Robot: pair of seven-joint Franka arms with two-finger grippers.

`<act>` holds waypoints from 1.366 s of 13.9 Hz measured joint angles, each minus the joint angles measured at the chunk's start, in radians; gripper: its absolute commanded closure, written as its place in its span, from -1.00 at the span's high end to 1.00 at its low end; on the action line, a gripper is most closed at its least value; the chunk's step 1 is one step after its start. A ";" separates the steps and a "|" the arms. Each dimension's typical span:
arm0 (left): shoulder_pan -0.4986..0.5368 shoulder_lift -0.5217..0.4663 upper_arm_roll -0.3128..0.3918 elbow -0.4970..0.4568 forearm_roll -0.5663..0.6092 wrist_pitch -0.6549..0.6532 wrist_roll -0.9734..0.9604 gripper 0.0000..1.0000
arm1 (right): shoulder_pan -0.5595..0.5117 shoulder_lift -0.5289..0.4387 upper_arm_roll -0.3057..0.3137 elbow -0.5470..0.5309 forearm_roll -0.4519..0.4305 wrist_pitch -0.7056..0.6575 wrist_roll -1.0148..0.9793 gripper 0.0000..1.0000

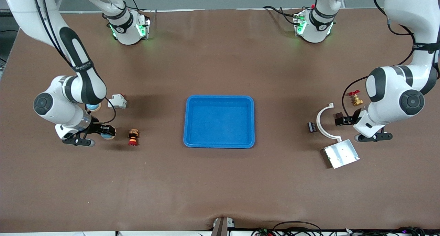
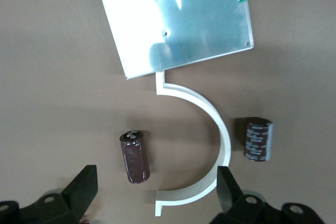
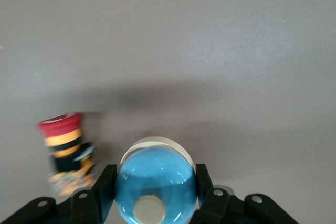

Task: Place electrolytic capacitor and blue bell in tray
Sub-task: 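Lift the dome with the right gripper while the left gripper grasps a capacitor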

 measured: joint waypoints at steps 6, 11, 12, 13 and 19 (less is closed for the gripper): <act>0.047 0.081 0.000 -0.005 0.000 0.029 0.000 1.00 | 0.142 -0.153 0.006 0.002 0.001 -0.167 0.309 -1.00; 0.055 0.132 0.000 -0.005 -0.001 0.048 -0.024 1.00 | 0.269 -0.185 0.009 0.001 0.015 -0.194 0.559 -1.00; 0.055 0.138 -0.001 -0.005 -0.004 0.048 -0.028 1.00 | 0.292 -0.185 0.009 0.001 0.017 -0.194 0.601 -1.00; 0.055 0.143 -0.001 -0.006 -0.008 0.048 -0.029 1.00 | 0.314 -0.185 0.009 0.001 0.018 -0.194 0.641 -1.00; 0.055 0.175 0.000 -0.027 -0.014 0.060 -0.029 1.00 | 0.421 -0.185 0.008 0.001 0.019 -0.192 0.844 -1.00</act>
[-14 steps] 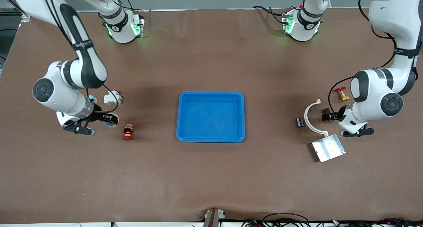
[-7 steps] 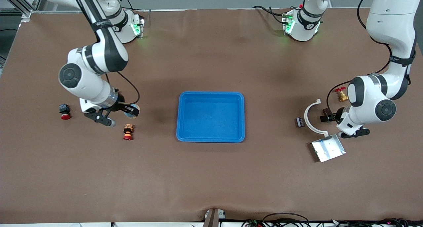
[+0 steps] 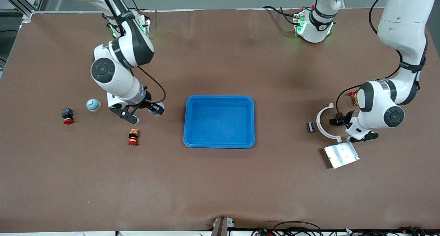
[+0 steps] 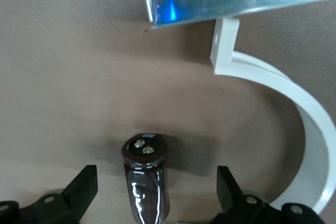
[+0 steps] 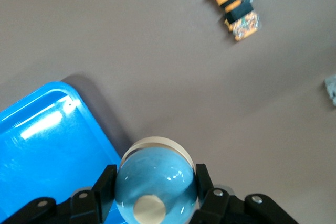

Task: Place electrolytic capacitor and blue bell in tray
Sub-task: 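Lift the dome with the right gripper while the left gripper grasps a capacitor, then carry the dome and the capacitor over the blue tray with both grippers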

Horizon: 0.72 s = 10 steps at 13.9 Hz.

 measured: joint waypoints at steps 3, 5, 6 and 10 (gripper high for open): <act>0.001 0.000 0.000 -0.001 0.000 0.003 0.000 -0.15 | 0.044 0.000 0.000 0.000 0.000 0.002 0.077 -1.00; 0.007 0.000 0.001 -0.001 0.000 0.004 0.001 -0.60 | 0.070 0.000 0.000 0.000 0.000 0.013 0.120 -1.00; 0.010 -0.002 0.001 0.000 0.000 0.004 0.002 -0.78 | 0.083 0.002 0.000 0.000 0.000 0.023 0.142 -1.00; 0.013 -0.010 0.001 0.001 0.000 0.004 0.002 -1.00 | 0.143 0.037 0.000 -0.002 0.000 0.092 0.231 -1.00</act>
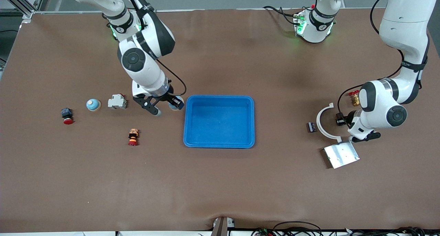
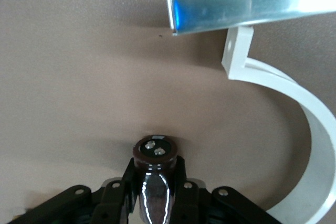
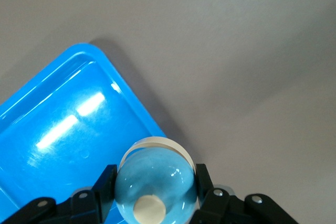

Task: Place electrolytic capacitor and blue bell in tray
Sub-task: 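Carry the dome and the capacitor over the blue tray with both grippers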

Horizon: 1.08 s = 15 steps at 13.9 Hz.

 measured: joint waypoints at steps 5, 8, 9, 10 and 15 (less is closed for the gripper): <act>-0.002 -0.018 -0.002 0.006 0.000 -0.017 0.000 -1.00 | 0.063 0.060 -0.001 0.000 -0.001 0.071 0.095 -1.00; -0.002 -0.061 -0.003 0.025 0.000 -0.088 -0.004 -1.00 | 0.099 0.096 -0.001 0.005 -0.016 0.102 0.156 -1.00; -0.003 -0.077 -0.005 0.043 0.000 -0.127 -0.013 -1.00 | 0.107 0.111 -0.002 0.009 -0.029 0.114 0.179 -1.00; -0.005 -0.090 -0.009 0.072 -0.001 -0.178 -0.036 -1.00 | 0.115 0.129 -0.002 0.018 -0.046 0.123 0.208 -1.00; -0.028 -0.124 -0.120 0.267 -0.004 -0.450 -0.276 -1.00 | 0.164 0.245 -0.002 0.114 -0.149 0.127 0.376 -1.00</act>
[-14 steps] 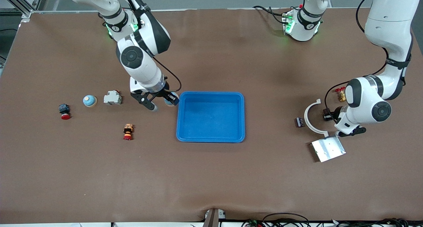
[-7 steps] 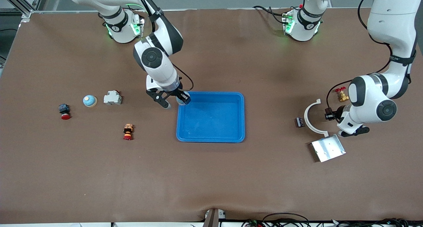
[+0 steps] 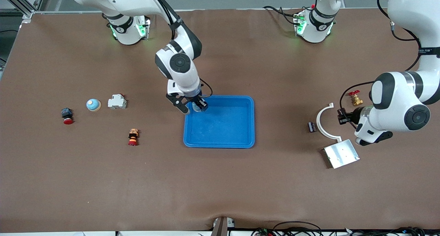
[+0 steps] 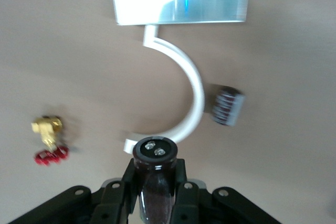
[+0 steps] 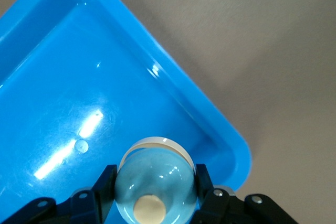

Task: Place electrolytic capacitor and blue bell in tray
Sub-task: 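Carry the dome and the capacitor over the blue tray with both grippers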

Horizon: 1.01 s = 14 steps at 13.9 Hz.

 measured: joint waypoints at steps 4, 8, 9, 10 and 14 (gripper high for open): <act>-0.003 -0.017 -0.148 0.049 -0.009 -0.042 -0.224 -1.00 | 0.015 0.090 -0.001 0.074 -0.010 0.008 0.048 -1.00; -0.015 -0.019 -0.285 0.051 -0.014 -0.053 -0.409 -1.00 | 0.019 0.119 -0.001 0.099 -0.010 0.034 0.068 -1.00; -0.025 -0.018 -0.306 0.052 -0.014 -0.052 -0.450 -1.00 | 0.020 0.120 -0.001 0.100 -0.011 0.035 0.070 -1.00; -0.044 -0.014 -0.319 0.057 -0.015 -0.051 -0.487 -1.00 | 0.021 0.120 -0.001 0.101 -0.011 0.036 0.072 -1.00; -0.139 0.015 -0.324 0.068 -0.040 0.026 -0.604 -1.00 | 0.026 0.130 -0.001 0.101 -0.011 0.038 0.074 -1.00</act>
